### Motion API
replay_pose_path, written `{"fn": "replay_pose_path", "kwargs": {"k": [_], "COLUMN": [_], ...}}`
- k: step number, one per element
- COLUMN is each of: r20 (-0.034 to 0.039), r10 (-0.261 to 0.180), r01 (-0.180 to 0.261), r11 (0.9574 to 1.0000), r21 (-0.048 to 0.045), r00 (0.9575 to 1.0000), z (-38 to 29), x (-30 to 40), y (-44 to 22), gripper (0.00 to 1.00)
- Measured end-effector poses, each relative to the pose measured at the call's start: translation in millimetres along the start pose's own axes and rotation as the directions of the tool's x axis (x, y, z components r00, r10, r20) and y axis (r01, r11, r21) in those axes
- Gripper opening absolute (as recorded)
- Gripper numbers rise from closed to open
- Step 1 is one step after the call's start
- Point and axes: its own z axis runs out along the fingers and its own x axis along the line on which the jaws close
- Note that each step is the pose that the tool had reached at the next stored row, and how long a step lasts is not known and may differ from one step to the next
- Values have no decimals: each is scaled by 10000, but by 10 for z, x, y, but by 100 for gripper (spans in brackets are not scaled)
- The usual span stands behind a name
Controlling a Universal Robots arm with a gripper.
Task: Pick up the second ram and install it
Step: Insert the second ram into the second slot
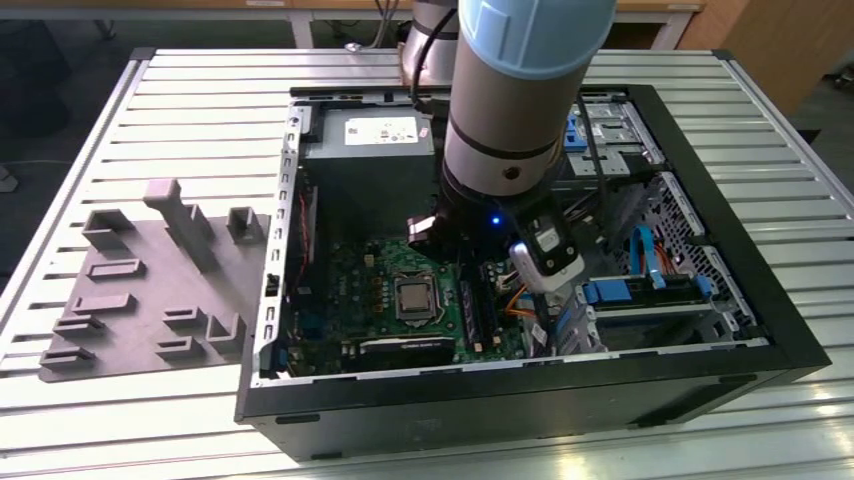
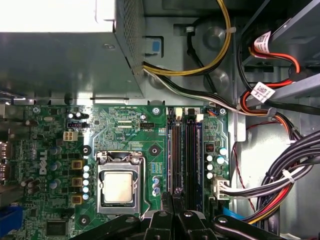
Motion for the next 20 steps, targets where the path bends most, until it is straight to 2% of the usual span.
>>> {"fn": "replay_pose_path", "kwargs": {"k": [20], "r20": [1], "r10": [15], "r01": [-15], "r11": [10000], "r21": [0], "r00": [10000], "z": [32], "x": [-23], "y": [-2], "gripper": [11]}}
